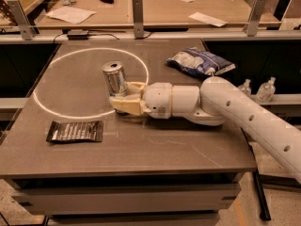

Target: Place redbull can upright

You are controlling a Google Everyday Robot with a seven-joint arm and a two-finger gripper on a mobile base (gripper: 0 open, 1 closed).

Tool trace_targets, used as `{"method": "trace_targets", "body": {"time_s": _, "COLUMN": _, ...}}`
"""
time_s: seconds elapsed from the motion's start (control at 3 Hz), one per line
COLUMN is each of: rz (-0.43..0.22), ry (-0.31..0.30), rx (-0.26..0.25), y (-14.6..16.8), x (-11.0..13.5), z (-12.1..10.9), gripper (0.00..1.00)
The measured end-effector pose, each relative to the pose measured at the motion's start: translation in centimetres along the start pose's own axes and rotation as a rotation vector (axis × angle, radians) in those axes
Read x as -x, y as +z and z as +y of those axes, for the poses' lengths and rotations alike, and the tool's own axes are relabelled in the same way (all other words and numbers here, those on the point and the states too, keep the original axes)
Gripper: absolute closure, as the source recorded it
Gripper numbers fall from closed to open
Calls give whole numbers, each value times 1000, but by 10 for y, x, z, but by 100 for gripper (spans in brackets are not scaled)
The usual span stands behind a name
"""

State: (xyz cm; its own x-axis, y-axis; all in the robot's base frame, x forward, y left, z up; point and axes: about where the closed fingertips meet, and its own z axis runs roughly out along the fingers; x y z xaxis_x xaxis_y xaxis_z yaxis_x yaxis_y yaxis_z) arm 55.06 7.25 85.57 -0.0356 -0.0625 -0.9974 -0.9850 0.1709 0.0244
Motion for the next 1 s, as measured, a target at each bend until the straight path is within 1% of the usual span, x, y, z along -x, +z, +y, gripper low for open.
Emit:
{"method": "trace_targets", "body": {"time_s": 0.33, "rz": 10, "ry": -8, "rx": 13, "y": 2, "x": 0, "z": 1, "gripper": 82}}
{"method": "trace_targets", "body": {"time_s": 1.0, "rz": 38, "ry": -16, "rx": 39, "y": 3, "x": 0, "z": 1, "gripper": 36}}
